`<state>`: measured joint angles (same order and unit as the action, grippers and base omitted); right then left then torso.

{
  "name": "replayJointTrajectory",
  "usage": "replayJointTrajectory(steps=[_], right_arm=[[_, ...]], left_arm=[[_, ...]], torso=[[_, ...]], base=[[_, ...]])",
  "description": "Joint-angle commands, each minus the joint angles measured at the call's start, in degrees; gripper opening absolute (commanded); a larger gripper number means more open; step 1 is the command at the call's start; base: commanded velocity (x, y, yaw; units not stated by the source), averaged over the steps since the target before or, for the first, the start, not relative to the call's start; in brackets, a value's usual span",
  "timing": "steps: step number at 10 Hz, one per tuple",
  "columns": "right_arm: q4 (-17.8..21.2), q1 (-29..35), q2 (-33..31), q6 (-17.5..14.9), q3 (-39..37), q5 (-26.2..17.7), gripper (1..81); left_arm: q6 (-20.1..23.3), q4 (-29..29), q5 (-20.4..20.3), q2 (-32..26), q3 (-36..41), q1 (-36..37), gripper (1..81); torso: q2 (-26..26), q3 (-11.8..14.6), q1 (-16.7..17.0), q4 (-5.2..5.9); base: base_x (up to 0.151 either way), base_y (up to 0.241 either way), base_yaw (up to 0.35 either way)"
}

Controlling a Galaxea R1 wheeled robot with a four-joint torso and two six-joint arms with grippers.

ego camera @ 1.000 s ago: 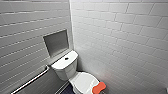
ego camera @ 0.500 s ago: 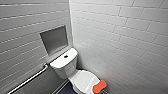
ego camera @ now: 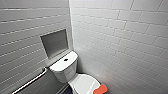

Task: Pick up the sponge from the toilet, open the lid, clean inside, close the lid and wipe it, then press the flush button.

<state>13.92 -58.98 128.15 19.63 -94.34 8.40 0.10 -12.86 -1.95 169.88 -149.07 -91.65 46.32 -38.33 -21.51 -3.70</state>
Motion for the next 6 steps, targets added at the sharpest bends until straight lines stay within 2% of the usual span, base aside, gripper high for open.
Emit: replayJointTrajectory(steps=[1, 2, 3, 4, 5, 6], right_arm=[[0.93, 9.0, -2.78, 1.73, -0.3, -5.76, 81.1], [0.93, 10.05, -2.69, 1.91, -0.3, -5.94, 81.1], [1.02, 10.93, -2.52, 1.91, -0.13, -6.9, 81.1], [1.02, 11.55, -2.43, 1.99, -0.13, -7.08, 81.1], [0.93, 12.34, -2.35, 1.99, -0.38, -7.08, 81.1], [0.84, 13.4, -2.25, 1.99, -0.48, -7.43, 81.1]], left_arm=[[0.34, -0.41, 3.71, 0.2, 0.27, -0.6, 81.1], [0.34, -0.41, 3.71, 0.2, 0.27, -0.68, 81.1], [0.34, -0.41, 3.71, 0.38, 0.27, -0.77, 81.1], [0.34, -0.41, 3.71, 0.47, 0.27, -0.77, 81.1], [0.34, -0.41, 3.71, 0.56, 0.27, -0.86, 81.1], [0.34, -0.41, 3.71, 0.64, 0.18, -0.95, 81.1]], torso=[[5.47, 0.0, -3.54, 0.0], [7.8, -2.16, -5.0, -2.07], [9.62, -2.92, -6.14, -4.34], [11.21, -2.13, -7.15, -2.08], [12.87, -1.24, -8.22, -1.68], [14.69, -1.53, -9.38, -2.54]], base=[[0.0, 0.0, 0.0], [0.0, 0.0, 0.0], [0.0, 0.0, 0.0], [0.0, 0.0, 0.0], [0.0, 0.0, 0.0], [0.0, 0.0, 0.0]])
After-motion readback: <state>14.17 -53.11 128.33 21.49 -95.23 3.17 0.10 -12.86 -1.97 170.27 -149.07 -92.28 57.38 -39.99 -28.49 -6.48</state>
